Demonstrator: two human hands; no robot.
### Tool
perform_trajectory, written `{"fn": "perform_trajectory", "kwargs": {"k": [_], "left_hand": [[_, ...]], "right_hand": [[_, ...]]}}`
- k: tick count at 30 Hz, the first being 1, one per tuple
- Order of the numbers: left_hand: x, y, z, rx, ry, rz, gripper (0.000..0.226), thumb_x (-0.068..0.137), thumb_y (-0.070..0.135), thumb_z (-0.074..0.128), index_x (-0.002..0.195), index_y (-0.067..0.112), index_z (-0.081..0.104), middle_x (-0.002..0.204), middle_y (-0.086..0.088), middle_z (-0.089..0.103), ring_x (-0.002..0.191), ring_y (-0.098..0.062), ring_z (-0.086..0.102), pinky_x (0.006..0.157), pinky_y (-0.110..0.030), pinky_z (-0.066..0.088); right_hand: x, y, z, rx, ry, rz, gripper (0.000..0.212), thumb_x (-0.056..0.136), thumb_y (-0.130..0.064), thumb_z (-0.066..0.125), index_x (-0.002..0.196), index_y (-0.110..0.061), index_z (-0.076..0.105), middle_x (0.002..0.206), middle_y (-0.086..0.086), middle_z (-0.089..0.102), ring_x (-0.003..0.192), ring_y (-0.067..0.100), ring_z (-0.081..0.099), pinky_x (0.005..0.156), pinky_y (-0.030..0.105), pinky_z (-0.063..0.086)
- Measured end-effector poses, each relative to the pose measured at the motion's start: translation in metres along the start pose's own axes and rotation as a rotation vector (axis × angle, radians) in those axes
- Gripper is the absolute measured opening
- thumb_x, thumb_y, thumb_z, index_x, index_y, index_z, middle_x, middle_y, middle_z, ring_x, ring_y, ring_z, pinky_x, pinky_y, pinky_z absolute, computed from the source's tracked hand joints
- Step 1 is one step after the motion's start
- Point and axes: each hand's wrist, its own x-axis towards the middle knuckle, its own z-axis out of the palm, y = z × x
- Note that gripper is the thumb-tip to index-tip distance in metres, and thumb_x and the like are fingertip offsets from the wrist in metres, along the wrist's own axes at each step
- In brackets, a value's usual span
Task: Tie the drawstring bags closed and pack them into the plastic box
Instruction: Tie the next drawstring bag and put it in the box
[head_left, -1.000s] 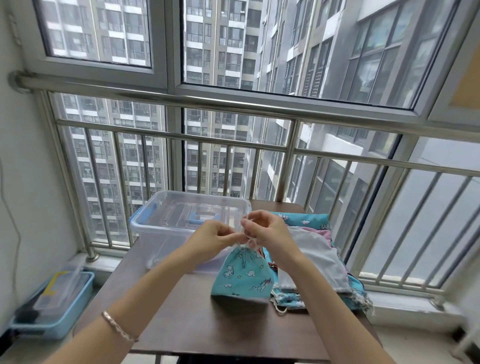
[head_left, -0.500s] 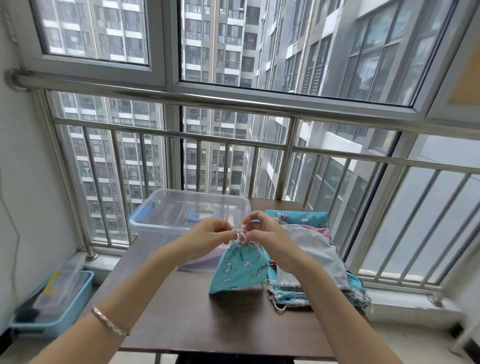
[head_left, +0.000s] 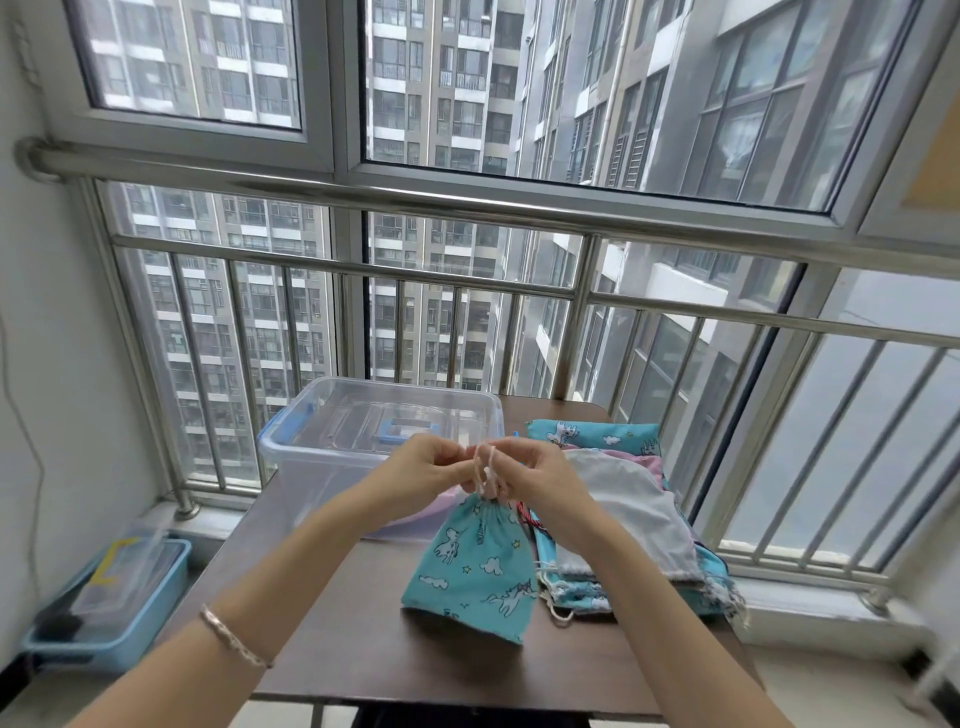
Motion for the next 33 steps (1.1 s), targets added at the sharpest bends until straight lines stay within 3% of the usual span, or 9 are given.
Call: {"fn": "perform_trajectory", "kwargs": {"k": [3, 8, 13, 16, 19, 24, 27, 30, 33], "left_hand": [[-0.001, 0.004, -0.001, 0.007, 0.027, -0.005, 0.025, 0.092, 0.026, 0.06, 0.086, 0.005, 0.073, 0.07, 0.003, 0.067, 0.057, 0.006, 0.056, 0.058, -0.01, 0.041], [-0.003, 0.0, 0.0, 0.036, 0.013, -0.019, 0.024, 0.089, 0.032, 0.064, 0.083, 0.013, 0.077, 0.077, -0.008, 0.073, 0.067, -0.018, 0.055, 0.067, -0.03, 0.043], [-0.007, 0.001, -0.002, 0.035, -0.011, -0.007, 0.018, 0.089, 0.027, 0.065, 0.082, 0.016, 0.077, 0.067, 0.004, 0.072, 0.057, -0.007, 0.052, 0.057, -0.019, 0.039], [-0.01, 0.0, -0.005, 0.059, 0.009, -0.003, 0.015, 0.09, 0.022, 0.063, 0.084, 0.015, 0.074, 0.062, 0.01, 0.068, 0.047, 0.0, 0.047, 0.049, -0.013, 0.037], [-0.015, -0.005, -0.013, 0.108, 0.012, 0.002, 0.014, 0.09, 0.021, 0.064, 0.08, 0.022, 0.073, 0.058, 0.01, 0.065, 0.048, -0.002, 0.042, 0.048, -0.014, 0.034], [-0.022, -0.007, -0.008, 0.272, 0.041, 0.079, 0.005, 0.086, 0.026, 0.07, 0.084, 0.027, 0.074, 0.073, 0.012, 0.059, 0.064, -0.003, 0.047, 0.058, -0.015, 0.036], [-0.023, -0.003, -0.002, 0.44, 0.14, 0.167, 0.013, 0.084, 0.032, 0.071, 0.095, 0.028, 0.077, 0.08, 0.008, 0.057, 0.075, -0.005, 0.05, 0.067, -0.019, 0.041], [-0.023, 0.006, 0.002, 0.473, 0.161, 0.201, 0.015, 0.086, 0.031, 0.068, 0.098, 0.029, 0.076, 0.079, 0.015, 0.068, 0.065, 0.002, 0.057, 0.065, -0.014, 0.045], [-0.022, 0.015, 0.01, 0.353, 0.175, 0.229, 0.015, 0.085, 0.026, 0.071, 0.098, 0.024, 0.076, 0.073, 0.015, 0.069, 0.059, 0.001, 0.061, 0.061, -0.011, 0.049]], "right_hand": [[-0.001, 0.006, 0.005, 0.312, 0.067, 0.11, 0.024, 0.089, -0.023, 0.061, 0.097, -0.003, 0.072, 0.084, 0.011, 0.073, 0.077, 0.02, 0.066, 0.076, 0.028, 0.055], [0.003, 0.007, 0.005, 0.621, 0.143, 0.175, 0.028, 0.087, -0.025, 0.059, 0.076, -0.003, 0.072, 0.095, 0.013, 0.068, 0.086, 0.023, 0.066, 0.085, 0.034, 0.051], [0.0, 0.002, -0.001, 0.627, 0.192, 0.197, 0.035, 0.102, -0.019, 0.043, 0.077, -0.007, 0.064, 0.079, 0.011, 0.073, 0.087, 0.024, 0.069, 0.091, 0.037, 0.048], [0.0, 0.006, -0.006, 0.682, 0.3, 0.205, 0.036, 0.103, -0.02, 0.042, 0.072, -0.008, 0.057, 0.055, 0.006, 0.06, 0.064, 0.021, 0.069, 0.083, 0.039, 0.051], [0.002, 0.015, -0.016, 0.621, 0.388, 0.261, 0.036, 0.103, -0.024, 0.042, 0.071, -0.01, 0.049, 0.047, -0.001, 0.037, 0.04, 0.012, 0.046, 0.064, 0.03, 0.052], [-0.001, 0.014, -0.022, 0.502, 0.349, 0.48, 0.028, 0.1, -0.012, 0.033, 0.081, -0.006, 0.052, 0.054, -0.002, 0.027, 0.035, 0.008, 0.027, 0.036, 0.021, 0.034], [-0.002, 0.002, -0.025, 0.374, 0.208, 0.589, 0.033, 0.081, -0.005, 0.027, 0.094, 0.004, 0.056, 0.053, -0.002, 0.027, 0.043, 0.01, 0.023, 0.04, 0.021, 0.027], [-0.004, -0.004, -0.026, 0.101, 0.089, 0.561, 0.036, 0.085, 0.0, 0.031, 0.109, 0.007, 0.058, 0.056, -0.001, 0.032, 0.046, 0.01, 0.028, 0.046, 0.022, 0.029], [-0.007, -0.009, -0.024, -0.189, 0.004, 0.462, 0.027, 0.089, 0.006, 0.041, 0.095, 0.001, 0.066, 0.054, 0.0, 0.046, 0.042, 0.008, 0.039, 0.048, 0.02, 0.039]]}}
